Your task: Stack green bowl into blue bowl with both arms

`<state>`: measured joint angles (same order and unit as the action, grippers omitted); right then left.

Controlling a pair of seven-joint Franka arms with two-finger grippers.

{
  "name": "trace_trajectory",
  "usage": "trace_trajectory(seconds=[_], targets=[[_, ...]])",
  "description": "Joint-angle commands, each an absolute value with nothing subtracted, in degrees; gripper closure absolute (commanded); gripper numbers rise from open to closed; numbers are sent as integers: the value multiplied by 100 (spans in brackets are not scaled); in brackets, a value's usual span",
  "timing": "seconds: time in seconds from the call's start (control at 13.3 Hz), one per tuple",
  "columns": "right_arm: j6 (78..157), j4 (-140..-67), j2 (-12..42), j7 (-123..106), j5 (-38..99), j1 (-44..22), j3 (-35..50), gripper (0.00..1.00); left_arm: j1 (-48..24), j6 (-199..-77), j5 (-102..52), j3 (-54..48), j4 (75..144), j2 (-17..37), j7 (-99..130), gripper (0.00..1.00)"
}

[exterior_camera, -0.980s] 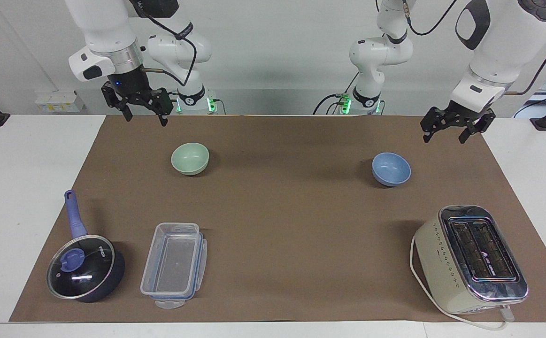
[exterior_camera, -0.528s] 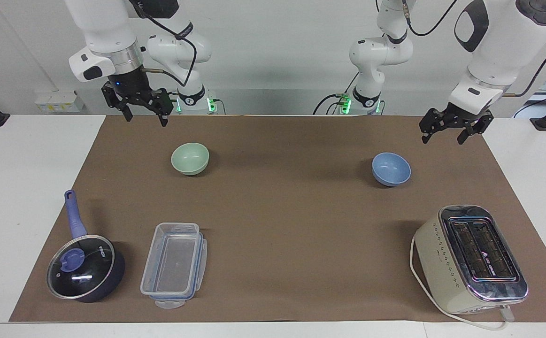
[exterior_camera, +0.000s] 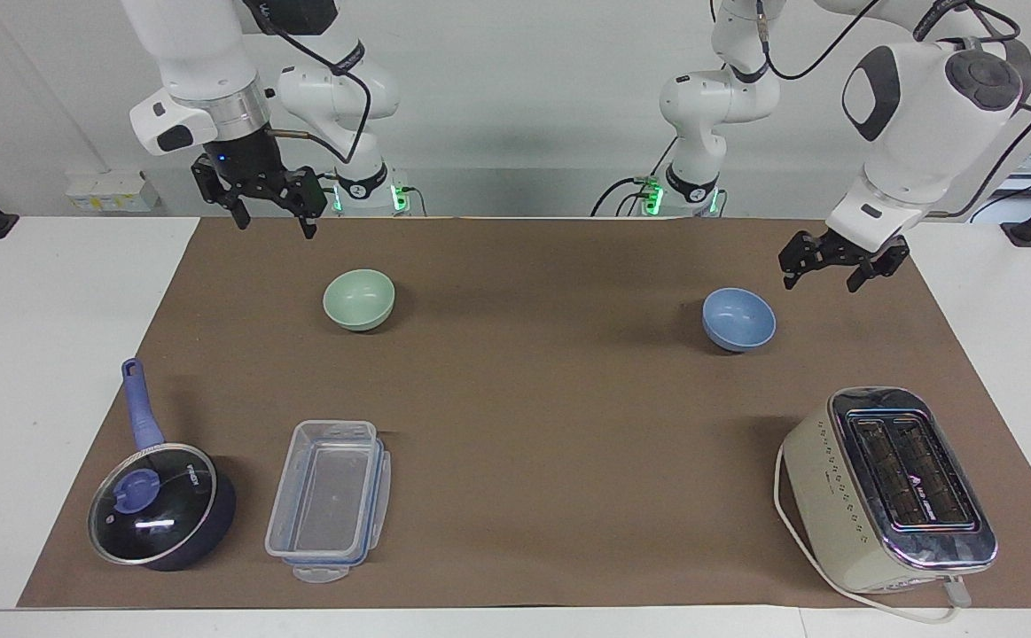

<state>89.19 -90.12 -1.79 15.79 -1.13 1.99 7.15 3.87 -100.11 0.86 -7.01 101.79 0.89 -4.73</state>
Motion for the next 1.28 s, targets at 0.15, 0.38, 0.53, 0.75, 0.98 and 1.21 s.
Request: trace_trajectory(seconds=[0.15, 0.38, 0.53, 0.75, 0.98, 1.21], targets=[[8895, -9088, -237, 1521, -79, 290, 765, 0, 554, -10704, 36, -712, 11169, -176, -677, 0], [8895, -9097, -246, 1521, -79, 290, 765, 0, 554, -11020, -61, -712, 11618, -281, -729, 0], [8895, -9097, -246, 1521, -79, 290, 765, 0, 554, -11222, -140, -703, 11969, -377, -729, 0], [8895, -9097, -246, 1512, -79, 290, 765, 0, 545, -11530, -193, -712, 12453, -527, -729, 0], [8895, -9105, -255, 1494, -70, 308, 765, 0, 597, -12083, -237, -703, 13032, -527, -747, 0], [8903, -9158, -272, 1468, -70, 316, 765, 0, 615, -12584, -422, -703, 13463, -501, -782, 0]])
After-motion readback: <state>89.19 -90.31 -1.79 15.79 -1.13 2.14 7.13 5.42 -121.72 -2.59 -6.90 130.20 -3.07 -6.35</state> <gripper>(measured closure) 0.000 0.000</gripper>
